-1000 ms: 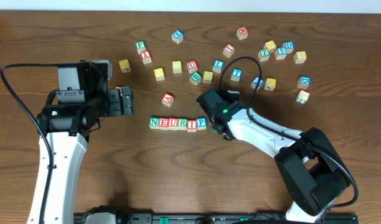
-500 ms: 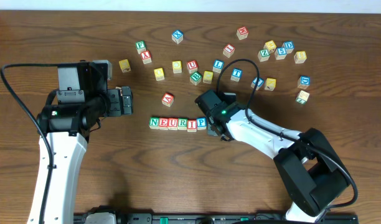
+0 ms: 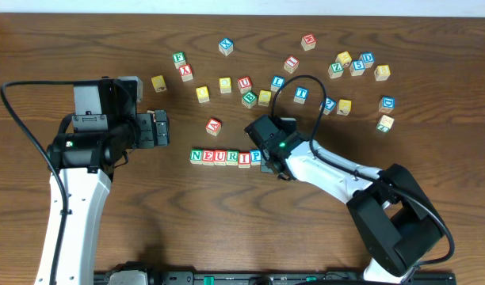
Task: Spell out NEURIPS
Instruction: 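Open the right gripper and raise it off the S block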
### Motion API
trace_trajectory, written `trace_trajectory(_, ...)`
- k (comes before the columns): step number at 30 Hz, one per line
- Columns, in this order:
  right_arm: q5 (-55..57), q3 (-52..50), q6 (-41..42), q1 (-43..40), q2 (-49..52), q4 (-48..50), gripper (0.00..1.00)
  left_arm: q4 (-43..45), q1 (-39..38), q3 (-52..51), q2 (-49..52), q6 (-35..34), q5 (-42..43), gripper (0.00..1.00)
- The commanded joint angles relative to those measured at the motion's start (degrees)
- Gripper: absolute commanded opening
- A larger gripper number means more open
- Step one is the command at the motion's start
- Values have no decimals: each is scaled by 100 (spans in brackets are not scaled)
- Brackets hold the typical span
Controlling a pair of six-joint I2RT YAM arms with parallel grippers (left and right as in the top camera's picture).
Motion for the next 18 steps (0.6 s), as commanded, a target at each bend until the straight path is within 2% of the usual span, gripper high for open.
trace_trajectory(1,-2,-13,-175,98,61,46,20,-2,26,127,-13,59,-37,98)
trace_trajectory(14,107,-13,-173,98,61,44,22,-2,26,127,-13,59,-37,98)
trace_trajectory(18,831,-13,173,92,61,-33,23,-2,26,129,-13,59,-37,98)
